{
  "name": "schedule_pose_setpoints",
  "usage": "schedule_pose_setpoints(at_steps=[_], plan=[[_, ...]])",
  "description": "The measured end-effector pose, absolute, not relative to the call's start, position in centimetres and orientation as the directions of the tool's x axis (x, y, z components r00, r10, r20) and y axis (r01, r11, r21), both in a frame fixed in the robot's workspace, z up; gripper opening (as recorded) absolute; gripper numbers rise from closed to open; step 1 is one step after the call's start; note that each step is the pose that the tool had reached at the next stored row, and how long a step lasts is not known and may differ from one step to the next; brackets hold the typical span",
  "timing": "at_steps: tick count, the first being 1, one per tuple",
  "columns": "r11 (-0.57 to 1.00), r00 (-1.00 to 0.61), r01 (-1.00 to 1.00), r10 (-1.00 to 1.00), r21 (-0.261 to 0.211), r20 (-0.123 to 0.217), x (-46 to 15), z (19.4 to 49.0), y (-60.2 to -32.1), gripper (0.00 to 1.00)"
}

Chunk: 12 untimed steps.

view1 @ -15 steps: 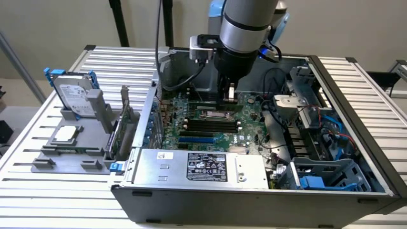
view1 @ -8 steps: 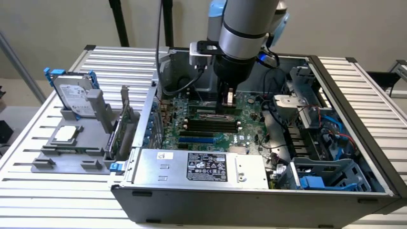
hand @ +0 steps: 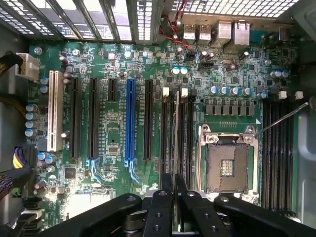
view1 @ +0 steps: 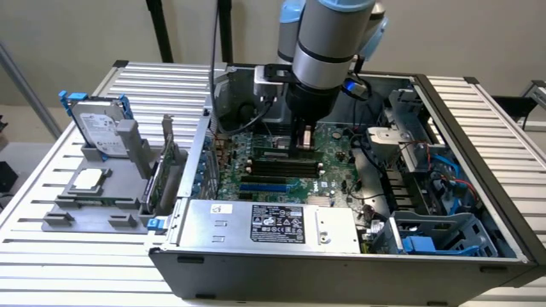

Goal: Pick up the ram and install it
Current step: 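Insert the ram into the slot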

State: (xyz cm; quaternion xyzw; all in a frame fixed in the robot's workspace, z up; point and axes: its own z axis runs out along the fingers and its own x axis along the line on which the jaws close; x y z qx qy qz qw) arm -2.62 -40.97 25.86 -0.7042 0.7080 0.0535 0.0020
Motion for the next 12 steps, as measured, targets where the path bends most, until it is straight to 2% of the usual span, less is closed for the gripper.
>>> schedule_pose_setpoints(at_steps=[12], plan=[[0.006,-0.01,-0.998,-0.998,0.062,-0.066,-2.9,23.7,-41.0,0.14]])
